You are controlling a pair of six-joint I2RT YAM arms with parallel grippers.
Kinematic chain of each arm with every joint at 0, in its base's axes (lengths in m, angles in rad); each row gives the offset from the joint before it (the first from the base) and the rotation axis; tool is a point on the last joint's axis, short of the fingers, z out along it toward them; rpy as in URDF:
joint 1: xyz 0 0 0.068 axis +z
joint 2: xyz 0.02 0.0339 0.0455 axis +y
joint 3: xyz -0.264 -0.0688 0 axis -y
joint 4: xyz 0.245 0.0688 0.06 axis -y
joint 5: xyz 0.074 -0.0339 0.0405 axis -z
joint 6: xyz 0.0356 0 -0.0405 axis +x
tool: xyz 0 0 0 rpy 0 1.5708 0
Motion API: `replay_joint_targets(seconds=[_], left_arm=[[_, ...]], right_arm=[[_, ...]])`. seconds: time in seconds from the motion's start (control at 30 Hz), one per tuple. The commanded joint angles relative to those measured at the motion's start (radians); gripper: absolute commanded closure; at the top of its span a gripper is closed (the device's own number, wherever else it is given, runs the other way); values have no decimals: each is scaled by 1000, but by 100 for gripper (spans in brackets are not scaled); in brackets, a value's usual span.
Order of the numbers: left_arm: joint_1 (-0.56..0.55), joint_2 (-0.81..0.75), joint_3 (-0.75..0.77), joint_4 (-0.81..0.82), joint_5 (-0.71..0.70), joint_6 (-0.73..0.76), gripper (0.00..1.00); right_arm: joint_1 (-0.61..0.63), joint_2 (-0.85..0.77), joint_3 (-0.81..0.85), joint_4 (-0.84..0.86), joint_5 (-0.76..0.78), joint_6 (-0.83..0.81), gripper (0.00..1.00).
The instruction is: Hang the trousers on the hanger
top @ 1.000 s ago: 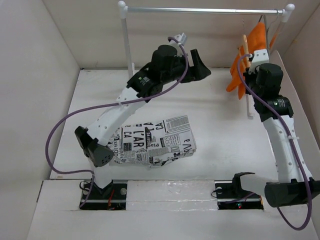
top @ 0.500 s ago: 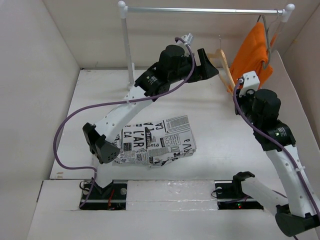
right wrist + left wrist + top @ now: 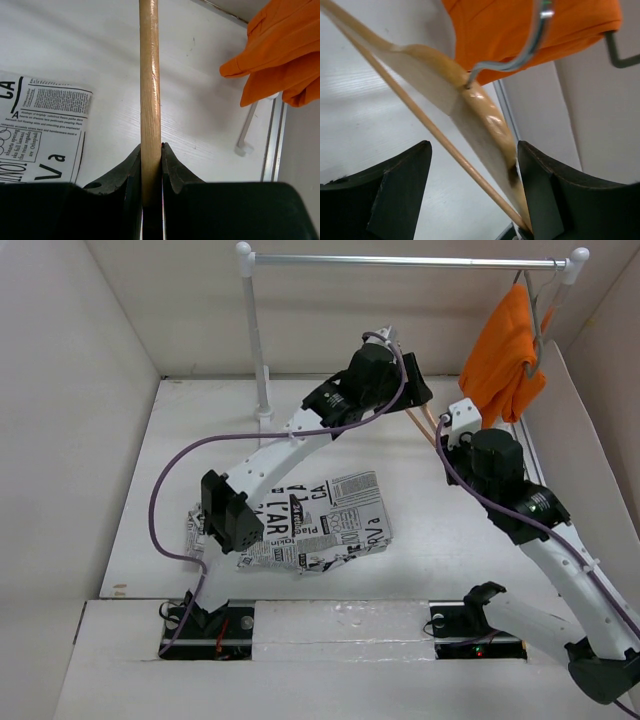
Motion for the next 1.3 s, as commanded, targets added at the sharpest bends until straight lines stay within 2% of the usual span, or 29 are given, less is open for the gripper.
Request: replay_joint_targets(seconds=[0.0, 0.1, 0.17, 0.3, 0.4, 0.43, 0.47, 0.6, 0.7, 0.73, 0.8, 0.83, 0.93, 1.03, 1.2, 1.27], left_arm=[[-6, -12, 67, -40, -97, -3, 36], [-6, 11, 109, -65, -120, -5, 40], [-6, 2, 100, -56, -138, -6, 59], [-6, 2, 73, -34, -114, -16, 69], [-6, 2, 55, -43, -105, -12, 84], [-6, -2, 17, -31, -100, -12, 98], [-6, -19, -9, -25, -97, -16, 100], [-6, -73, -121, 13, -97, -32, 100], [-6, -131, -235, 70, -92, -48, 100], [-6, -163, -340, 131, -85, -80, 100], [-6, -194, -376, 154, -80, -95, 100], [-6, -209, -458, 215, -74, -110, 100], [-6, -251, -573, 286, -78, -152, 100], [-6, -240, -629, 300, -77, -169, 100], [-6, -249, -736, 349, -89, -203, 100], [-6, -257, -779, 377, -98, -209, 100]], right_arm=[[33, 0, 13, 60, 96, 17, 100], [58, 14, 18, 58, 133, 8, 100], [69, 26, 21, 55, 154, -3, 100], [105, 32, 10, 29, 194, -3, 100], [142, 9, -22, 23, 217, 4, 100], [142, 5, -30, 17, 225, 7, 100], [153, 0, -35, 8, 228, 13, 100], [173, -26, -81, -15, 219, 22, 98], [182, -48, -101, -41, 207, 31, 80], [182, -63, -122, -43, 175, 34, 79], [182, -66, -134, -35, 162, 43, 77], [182, -71, -145, -32, 135, 42, 75], [182, -71, -180, -38, 89, 66, 66], [205, -60, -209, -28, 59, 85, 63], [205, 9, -187, -46, 38, 92, 47], [205, 27, -183, -55, 1, 92, 44]])
